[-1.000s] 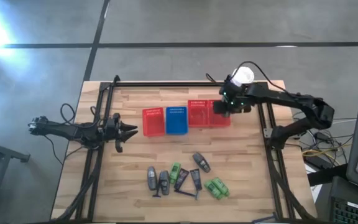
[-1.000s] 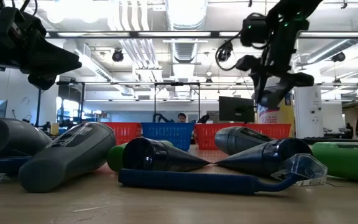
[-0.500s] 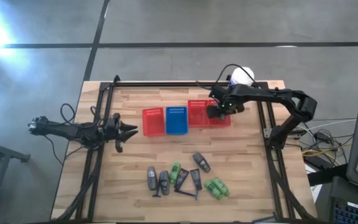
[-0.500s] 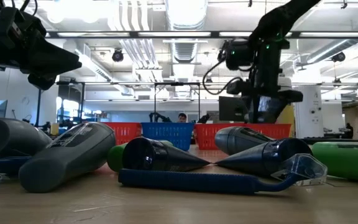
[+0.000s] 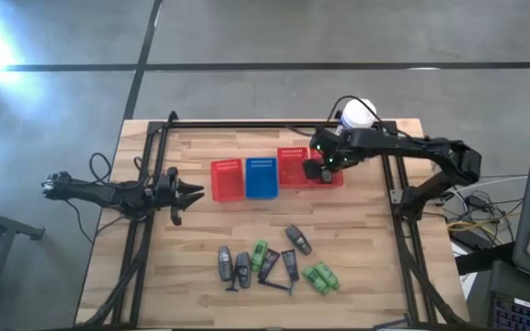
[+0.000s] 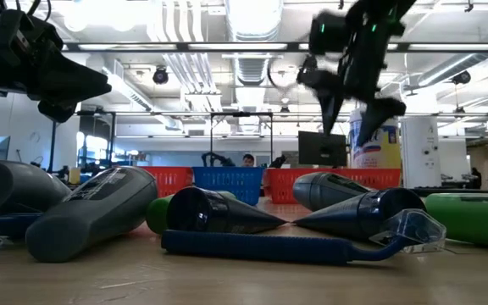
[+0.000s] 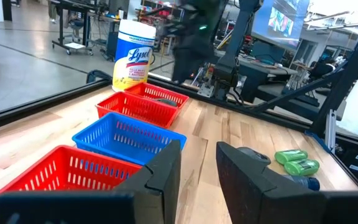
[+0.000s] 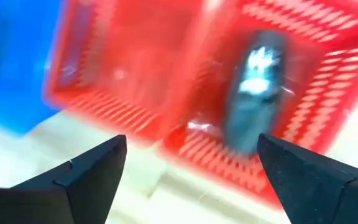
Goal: Pick & Place Travel size toiletries
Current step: Put the gray deodorant into the right red bin
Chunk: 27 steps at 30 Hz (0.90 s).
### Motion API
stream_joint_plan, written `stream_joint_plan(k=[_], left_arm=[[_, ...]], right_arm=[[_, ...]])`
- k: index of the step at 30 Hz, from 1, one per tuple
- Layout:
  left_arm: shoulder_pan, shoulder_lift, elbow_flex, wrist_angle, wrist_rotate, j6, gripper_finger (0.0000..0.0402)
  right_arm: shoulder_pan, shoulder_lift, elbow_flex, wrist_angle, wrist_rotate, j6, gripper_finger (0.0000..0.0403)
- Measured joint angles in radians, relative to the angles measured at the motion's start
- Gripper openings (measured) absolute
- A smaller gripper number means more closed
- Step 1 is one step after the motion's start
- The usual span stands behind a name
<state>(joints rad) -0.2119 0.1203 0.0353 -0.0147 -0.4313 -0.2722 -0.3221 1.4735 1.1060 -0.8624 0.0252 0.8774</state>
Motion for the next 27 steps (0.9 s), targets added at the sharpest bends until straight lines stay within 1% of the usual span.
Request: stream_joint_plan(k=[4,7,10,13,16,22,27], left_arm=[[0.000,0.000,0.000,0.000,0.000,0.000,0.0108],[0.000,0.000,0.000,0.000,0.000,0.000,0.0108],[0.000,0.000,0.000,0.000,0.000,0.000,0.0108],[0.000,0.000,0.000,0.000,0.000,0.000,0.0108],[0.000,0.000,0.000,0.000,0.000,0.000,0.0108],[0.000,0.000,0.000,0.000,0.000,0.000,0.0108],[0.000,0.000,0.000,0.000,0.000,0.000,0.0108]], right_arm=[[0.155,-0.019,-0.006,0.004,-0.045,0.038,0.0363],[0.266,0.022,-0.015,0.018,-0.056,0.084,0.0363],[0.337,0.089,-0.015,0.053,-0.063,0.134,0.0363],[0.380,0.158,-0.011,0.110,-0.083,0.172,0.0363],[0.418,0.233,0.030,0.119,-0.098,0.181,0.0363],[0.474,0.373,0.156,0.109,-0.105,0.114,0.0363],[0.484,0.479,0.244,0.056,-0.104,0.082,0.0363]])
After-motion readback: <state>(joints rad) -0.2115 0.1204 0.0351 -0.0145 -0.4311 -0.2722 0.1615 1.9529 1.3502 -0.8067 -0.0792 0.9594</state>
